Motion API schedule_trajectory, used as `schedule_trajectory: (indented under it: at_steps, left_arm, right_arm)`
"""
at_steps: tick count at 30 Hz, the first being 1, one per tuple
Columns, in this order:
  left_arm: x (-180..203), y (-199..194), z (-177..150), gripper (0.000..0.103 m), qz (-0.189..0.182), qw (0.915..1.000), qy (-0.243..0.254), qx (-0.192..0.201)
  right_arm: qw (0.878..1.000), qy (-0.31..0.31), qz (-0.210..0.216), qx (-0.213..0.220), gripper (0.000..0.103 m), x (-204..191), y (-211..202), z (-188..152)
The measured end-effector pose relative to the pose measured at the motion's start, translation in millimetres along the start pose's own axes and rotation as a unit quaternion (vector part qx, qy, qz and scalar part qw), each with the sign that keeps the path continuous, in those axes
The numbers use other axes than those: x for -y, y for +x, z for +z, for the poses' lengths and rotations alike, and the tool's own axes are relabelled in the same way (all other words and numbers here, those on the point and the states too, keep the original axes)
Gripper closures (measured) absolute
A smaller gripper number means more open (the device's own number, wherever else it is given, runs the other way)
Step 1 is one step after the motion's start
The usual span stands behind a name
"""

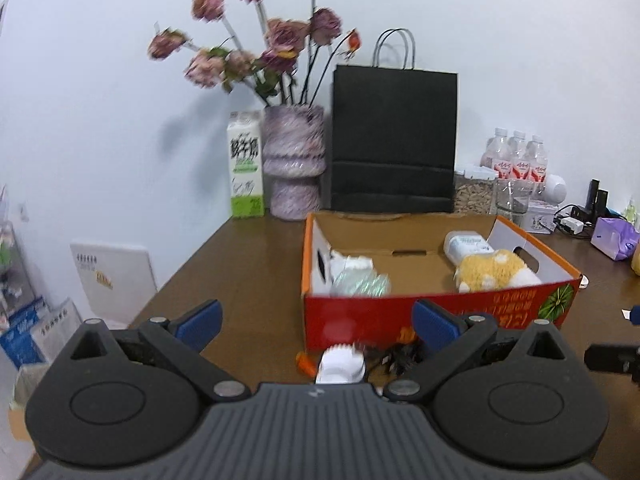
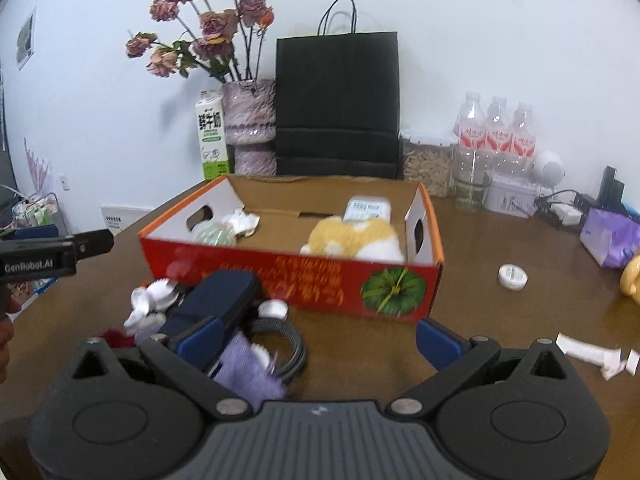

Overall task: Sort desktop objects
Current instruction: 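Move both tools back toward the red rose and navy pouch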

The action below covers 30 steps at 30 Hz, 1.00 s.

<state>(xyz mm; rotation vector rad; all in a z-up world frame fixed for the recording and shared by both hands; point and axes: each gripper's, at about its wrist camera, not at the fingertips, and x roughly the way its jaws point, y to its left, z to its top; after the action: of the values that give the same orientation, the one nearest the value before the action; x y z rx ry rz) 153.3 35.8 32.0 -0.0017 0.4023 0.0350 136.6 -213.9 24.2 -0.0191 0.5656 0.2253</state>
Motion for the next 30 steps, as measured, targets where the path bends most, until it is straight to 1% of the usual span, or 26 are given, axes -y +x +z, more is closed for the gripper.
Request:
schedule_trajectory:
  at_steps: [5,9,12,14,18,24,30]
  left_arm:
    - [-10,-6,-21,0.0,0.005,0.9996,-0.015,-0.024]
    - [-15,-11,-38,0.0,0.015,0.9985,-0.021,-0.048]
    - [-15,-16,-48,0.0,0.016,0.9979,-0.026,-0.057]
    - [-13,-17,-52,0.0,0.01,0.9978,-0.021,-0.062]
    - [-4,-16,-56,0.0,0.003,0.9976,0.006,-0.07]
    - [5,-11,-59,0.0,-0.014,0.9965,0.017,-0.081]
    - [12,-4,-60,0.0,-0.016,0.9956,0.027,-0.089]
  right_arm:
    - [1.0,-0.012,0.004,-0.011,0.0,-12,-2,-26]
    - [1.0,-0.005,0.017,-0.022,0.0,-15,-2,-39]
    - [0.999,0.0,0.025,-0.03,0.0,-19,0,-45]
    - [0.999,0.001,0.026,-0.035,0.0,-22,3,-47]
    - [0.999,-0.004,0.029,-0.034,0.0,-25,5,-46]
    - [0.999,-0.008,0.024,-0.038,0.0,-27,6,-46]
    - [0.999,-0.013,0.021,-0.039,0.0,-28,7,-47]
